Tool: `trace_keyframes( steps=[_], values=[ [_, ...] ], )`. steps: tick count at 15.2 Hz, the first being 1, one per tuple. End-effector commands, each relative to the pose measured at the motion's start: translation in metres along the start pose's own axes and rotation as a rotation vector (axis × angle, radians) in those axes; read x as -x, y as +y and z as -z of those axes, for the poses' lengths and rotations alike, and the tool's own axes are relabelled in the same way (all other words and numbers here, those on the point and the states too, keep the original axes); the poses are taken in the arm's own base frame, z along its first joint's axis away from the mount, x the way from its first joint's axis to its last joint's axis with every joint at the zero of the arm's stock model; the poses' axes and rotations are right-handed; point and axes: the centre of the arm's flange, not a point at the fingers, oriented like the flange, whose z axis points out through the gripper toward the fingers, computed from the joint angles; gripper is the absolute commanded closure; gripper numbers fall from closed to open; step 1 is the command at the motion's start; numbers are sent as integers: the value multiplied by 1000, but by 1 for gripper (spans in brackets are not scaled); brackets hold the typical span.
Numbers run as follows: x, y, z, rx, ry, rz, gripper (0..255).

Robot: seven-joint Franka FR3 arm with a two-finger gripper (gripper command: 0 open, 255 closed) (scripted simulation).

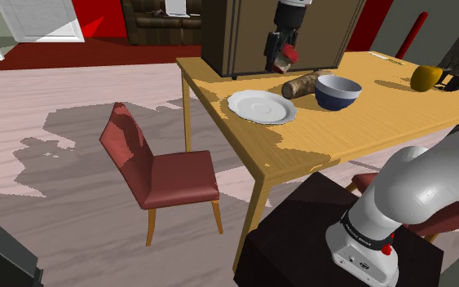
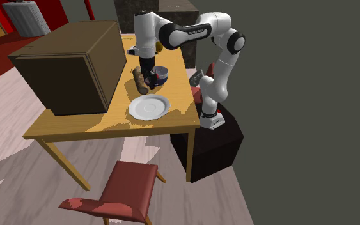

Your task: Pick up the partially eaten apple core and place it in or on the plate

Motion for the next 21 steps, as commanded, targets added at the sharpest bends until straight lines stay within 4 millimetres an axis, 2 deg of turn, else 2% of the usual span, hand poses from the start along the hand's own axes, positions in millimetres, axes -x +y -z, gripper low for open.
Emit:
trace_keyframes(
  steps=[1, 14, 21],
  values=[
    [-2, -1, -10, 0, 1, 0, 255],
    [2, -2, -78, 0, 1, 0, 255],
    [2, -2, -78, 0, 1, 0, 255]
  ],
)
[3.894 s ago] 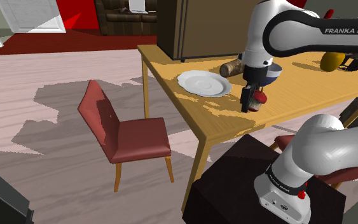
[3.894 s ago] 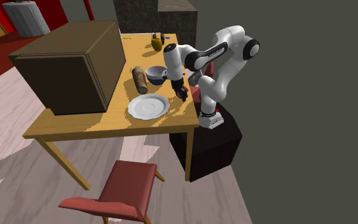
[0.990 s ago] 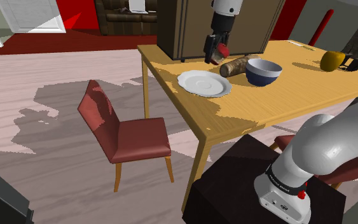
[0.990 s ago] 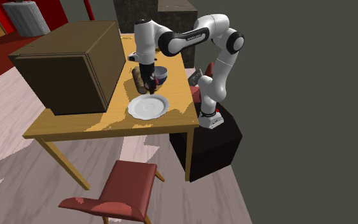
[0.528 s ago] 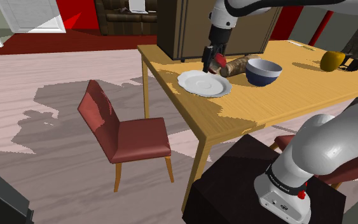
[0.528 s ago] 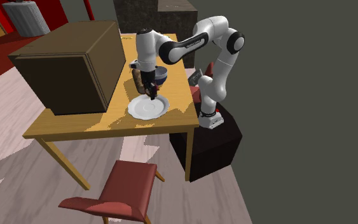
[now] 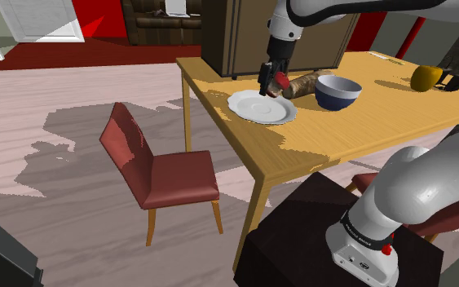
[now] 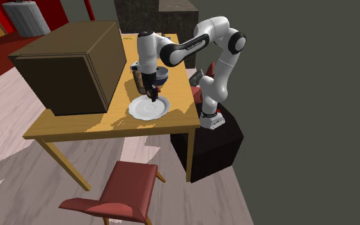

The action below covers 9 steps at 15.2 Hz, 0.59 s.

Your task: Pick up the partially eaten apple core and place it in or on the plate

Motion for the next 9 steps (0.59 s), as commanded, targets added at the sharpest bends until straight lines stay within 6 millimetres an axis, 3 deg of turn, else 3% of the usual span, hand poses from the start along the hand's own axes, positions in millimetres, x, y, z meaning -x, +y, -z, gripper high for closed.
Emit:
trace_keyframes(
  steps=[1, 6, 9],
  values=[
    [0, 0, 0, 0, 0, 0, 0],
    [0, 0, 0, 0, 0, 0, 0],
    [0, 0, 40, 0, 0, 0, 0]
  ],
)
